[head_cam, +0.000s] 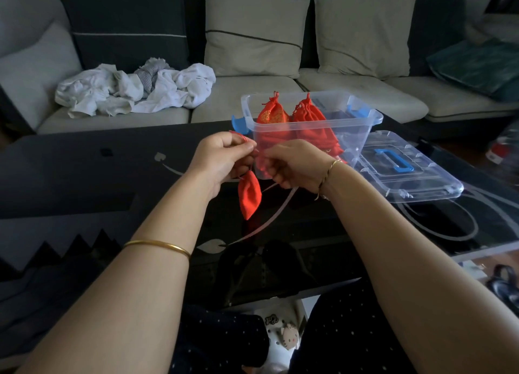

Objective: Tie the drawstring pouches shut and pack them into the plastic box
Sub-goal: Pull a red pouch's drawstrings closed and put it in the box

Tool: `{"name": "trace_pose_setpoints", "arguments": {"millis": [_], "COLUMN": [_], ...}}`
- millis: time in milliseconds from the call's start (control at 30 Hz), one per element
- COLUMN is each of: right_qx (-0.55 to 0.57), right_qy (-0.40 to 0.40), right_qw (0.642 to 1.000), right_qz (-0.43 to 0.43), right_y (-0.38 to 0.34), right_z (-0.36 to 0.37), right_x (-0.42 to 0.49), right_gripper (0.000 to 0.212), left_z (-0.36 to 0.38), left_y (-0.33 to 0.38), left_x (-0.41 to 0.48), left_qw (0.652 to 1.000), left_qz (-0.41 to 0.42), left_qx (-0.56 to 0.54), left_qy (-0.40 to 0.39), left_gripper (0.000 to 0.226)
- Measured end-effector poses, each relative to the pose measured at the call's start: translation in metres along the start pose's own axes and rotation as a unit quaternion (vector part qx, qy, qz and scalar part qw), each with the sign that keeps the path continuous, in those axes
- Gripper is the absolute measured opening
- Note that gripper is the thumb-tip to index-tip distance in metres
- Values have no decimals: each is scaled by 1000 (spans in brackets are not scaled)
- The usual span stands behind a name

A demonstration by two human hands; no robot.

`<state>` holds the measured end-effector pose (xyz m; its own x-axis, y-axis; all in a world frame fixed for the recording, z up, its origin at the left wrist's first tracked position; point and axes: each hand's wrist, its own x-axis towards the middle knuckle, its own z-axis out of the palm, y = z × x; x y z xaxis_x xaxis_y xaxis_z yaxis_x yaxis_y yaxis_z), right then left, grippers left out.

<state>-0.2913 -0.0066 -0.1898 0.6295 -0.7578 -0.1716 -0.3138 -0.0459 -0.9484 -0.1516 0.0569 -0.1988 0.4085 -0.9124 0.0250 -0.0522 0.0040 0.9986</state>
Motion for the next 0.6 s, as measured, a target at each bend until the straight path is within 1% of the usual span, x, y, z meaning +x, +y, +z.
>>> {"name": "trace_pose_setpoints", "arguments": {"millis": [67,100,133,200,233,267,300,367,433,500,600], "right_qx": [-79,-104,-113,-81,-39,11,51,83,109,134,154], "right_qy": [-28,-20,5,82,104,103,85,42,6,-30,-78], "right_qw": [996,993,993,993,993,993,993,995,994,991,985], "right_qz": [43,50,40,-19,-43,-55,-56,-45,-25,-3,18], "right_y": [0,0,1,4,4,5,6,9,12,13,14], "right_z": [2,4,4,5,6,7,9,12,11,8,4], "right_x": [-3,-3,-3,2,4,5,6,7,8,9,9], "right_gripper": [29,31,33,32,30,28,26,21,19,18,22], "left_z": [-1,-1,-1,0,0,1,2,5,8,9,9], "left_y": [-1,-1,0,0,0,0,0,1,0,-2,-3], "left_x": [1,1,2,2,2,1,1,0,-1,-2,-1], "left_qw": [1000,1000,999,996,993,986,976,949,929,917,918], "left_qz": [1,0,4,29,51,82,119,194,244,272,286], "left_qx": [15,26,38,70,95,129,169,241,278,291,274], "left_qy": [-5,-13,-22,-44,-56,-66,-69,-55,-31,-6,22], "left_gripper": [15,16,18,21,23,25,28,30,27,23,23]}}
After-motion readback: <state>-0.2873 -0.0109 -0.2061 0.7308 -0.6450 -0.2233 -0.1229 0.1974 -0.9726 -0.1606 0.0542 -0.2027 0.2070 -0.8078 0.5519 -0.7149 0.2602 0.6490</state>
